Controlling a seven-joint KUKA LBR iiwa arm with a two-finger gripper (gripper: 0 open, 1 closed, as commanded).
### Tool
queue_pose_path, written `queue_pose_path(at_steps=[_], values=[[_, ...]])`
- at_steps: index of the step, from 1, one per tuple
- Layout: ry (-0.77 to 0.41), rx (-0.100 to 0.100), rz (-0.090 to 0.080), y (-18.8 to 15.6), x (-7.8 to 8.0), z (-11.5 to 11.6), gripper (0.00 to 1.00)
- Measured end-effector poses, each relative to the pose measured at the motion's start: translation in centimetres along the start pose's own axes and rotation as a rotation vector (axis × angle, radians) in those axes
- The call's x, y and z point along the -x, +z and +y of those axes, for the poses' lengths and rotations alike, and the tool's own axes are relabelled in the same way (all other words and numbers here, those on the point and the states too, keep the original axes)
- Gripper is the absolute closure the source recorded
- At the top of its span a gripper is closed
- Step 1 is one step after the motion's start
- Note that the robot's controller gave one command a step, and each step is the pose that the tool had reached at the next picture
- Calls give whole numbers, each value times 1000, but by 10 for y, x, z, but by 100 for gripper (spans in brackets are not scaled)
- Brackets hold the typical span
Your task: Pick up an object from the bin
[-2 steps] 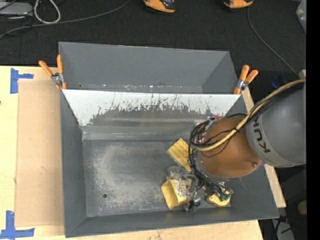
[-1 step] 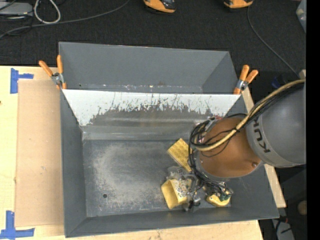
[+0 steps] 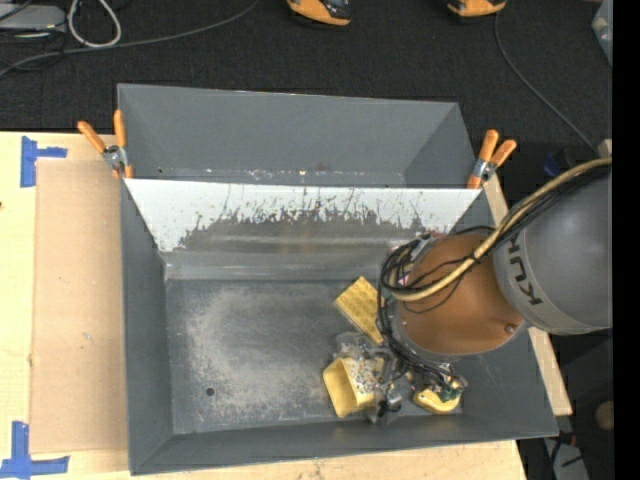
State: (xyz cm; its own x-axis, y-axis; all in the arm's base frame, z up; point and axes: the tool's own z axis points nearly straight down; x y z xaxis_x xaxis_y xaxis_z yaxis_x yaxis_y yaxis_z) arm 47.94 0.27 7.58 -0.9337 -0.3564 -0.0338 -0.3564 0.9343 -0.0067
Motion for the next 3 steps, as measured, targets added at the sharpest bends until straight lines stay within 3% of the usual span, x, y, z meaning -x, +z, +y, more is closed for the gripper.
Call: queue_pose_path(at_steps=[1, 3], values=[[1, 1, 2, -5, 0, 0, 100], [3, 3, 7, -54, 0, 1, 100]])
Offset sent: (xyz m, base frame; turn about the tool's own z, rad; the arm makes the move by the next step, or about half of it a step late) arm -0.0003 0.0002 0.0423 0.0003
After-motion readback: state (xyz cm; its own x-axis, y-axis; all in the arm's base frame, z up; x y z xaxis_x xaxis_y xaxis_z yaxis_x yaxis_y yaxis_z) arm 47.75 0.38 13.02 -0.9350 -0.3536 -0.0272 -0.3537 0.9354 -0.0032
